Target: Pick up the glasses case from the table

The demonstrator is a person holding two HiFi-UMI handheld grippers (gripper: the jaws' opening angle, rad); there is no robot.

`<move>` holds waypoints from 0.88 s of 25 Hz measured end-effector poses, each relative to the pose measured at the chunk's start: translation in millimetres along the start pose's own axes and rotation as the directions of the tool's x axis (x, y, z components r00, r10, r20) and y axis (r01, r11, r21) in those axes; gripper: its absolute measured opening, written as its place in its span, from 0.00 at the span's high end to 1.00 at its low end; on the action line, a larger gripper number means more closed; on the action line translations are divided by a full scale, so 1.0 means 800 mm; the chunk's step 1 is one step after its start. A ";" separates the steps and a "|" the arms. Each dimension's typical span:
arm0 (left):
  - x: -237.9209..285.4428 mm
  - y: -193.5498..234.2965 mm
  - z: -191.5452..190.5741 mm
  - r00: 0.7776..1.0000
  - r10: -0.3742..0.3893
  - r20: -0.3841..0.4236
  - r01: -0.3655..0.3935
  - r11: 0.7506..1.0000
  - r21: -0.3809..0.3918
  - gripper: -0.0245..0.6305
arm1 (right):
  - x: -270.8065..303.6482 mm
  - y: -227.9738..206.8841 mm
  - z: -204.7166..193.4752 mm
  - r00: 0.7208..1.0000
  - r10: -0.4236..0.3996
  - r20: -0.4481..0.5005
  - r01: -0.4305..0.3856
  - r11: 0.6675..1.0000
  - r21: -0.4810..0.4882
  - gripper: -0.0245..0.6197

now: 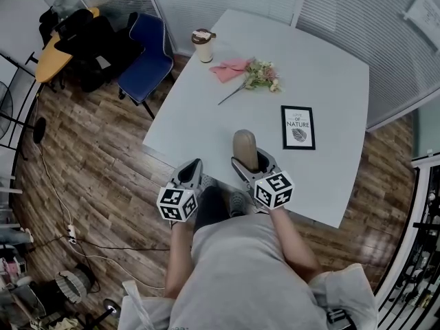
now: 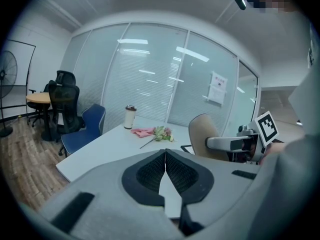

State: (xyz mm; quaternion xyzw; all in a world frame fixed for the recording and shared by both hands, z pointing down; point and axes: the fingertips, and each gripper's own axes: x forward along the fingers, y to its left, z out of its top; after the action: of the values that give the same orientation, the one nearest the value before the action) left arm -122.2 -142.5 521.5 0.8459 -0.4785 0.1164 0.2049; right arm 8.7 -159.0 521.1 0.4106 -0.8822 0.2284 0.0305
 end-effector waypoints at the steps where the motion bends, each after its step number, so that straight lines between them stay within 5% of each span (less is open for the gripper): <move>1: 0.000 0.001 0.000 1.000 0.001 -0.001 -0.001 1.000 0.001 0.95 | 0.001 0.002 -0.001 1.000 0.005 -0.004 -0.005 1.000 -0.004 0.53; 22: 0.011 -0.001 0.004 1.000 -0.002 0.001 0.002 1.000 -0.011 0.95 | 0.007 -0.007 -0.007 0.999 -0.007 -0.053 0.008 1.000 0.017 0.53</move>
State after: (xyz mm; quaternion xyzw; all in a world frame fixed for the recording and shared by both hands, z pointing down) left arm -116.8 -150.1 522.0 0.8453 -0.4783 0.1134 0.2094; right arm 8.6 -163.5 529.7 0.4082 -0.8775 0.2464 0.0511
